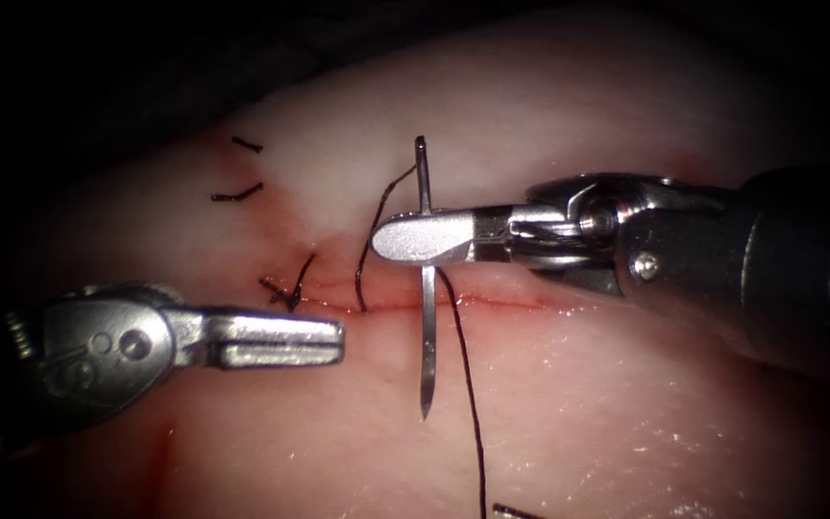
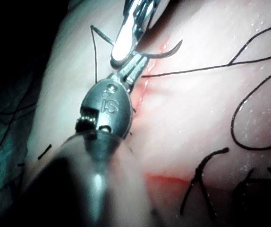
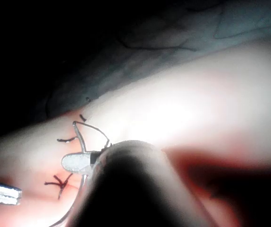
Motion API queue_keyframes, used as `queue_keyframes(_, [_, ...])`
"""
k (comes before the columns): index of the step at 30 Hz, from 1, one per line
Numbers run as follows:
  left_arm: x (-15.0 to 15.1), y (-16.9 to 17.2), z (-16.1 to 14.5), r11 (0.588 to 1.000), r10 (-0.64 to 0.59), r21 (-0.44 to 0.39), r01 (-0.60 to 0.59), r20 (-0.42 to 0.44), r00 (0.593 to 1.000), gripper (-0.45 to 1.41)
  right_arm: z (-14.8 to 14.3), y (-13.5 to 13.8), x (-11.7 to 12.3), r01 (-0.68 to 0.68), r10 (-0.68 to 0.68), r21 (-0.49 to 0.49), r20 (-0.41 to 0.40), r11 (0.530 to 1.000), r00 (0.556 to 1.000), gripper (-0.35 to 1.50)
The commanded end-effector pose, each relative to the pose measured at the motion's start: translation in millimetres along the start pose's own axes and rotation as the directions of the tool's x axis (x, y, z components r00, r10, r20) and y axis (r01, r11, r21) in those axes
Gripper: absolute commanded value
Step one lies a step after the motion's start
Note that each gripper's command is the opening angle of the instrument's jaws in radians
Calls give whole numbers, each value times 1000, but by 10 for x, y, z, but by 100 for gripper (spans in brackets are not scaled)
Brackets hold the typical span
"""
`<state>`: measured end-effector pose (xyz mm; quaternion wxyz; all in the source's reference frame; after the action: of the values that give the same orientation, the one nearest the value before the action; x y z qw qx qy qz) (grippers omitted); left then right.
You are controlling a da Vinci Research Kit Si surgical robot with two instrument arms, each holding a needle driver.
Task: Wound Closure
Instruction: Insert the left tool into the incision.
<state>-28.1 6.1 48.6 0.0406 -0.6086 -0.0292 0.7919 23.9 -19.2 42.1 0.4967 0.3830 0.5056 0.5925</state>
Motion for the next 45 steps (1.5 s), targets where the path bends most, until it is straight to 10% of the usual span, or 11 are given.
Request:
queue_keyframes(1, [-1, -11, 6, 1000, -16, -9, 16, 27, 1000, -45, 11, -1, 8, 8, -8, 6, -4, 1000, 1000, -35])
queue_keyframes(9, [-25, -28, 29, 974, -216, 8, 225, 308, 926, -45, 11, -7, 5, 64, -64, 2, -9, 998, 998, -35])
queue_keyframes(19, [-83, -6, 68, 941, -167, -146, 305, 585, 794, -45, 11, -14, 4, 130, -130, -4, -12, 992, 991, -35])
queue_keyframes(45, [-141, -45, 76, 909, -207, -127, 396, 689, 695, -45, 11, -14, 4, 285, -285, -30, -20, 958, 958, -35])
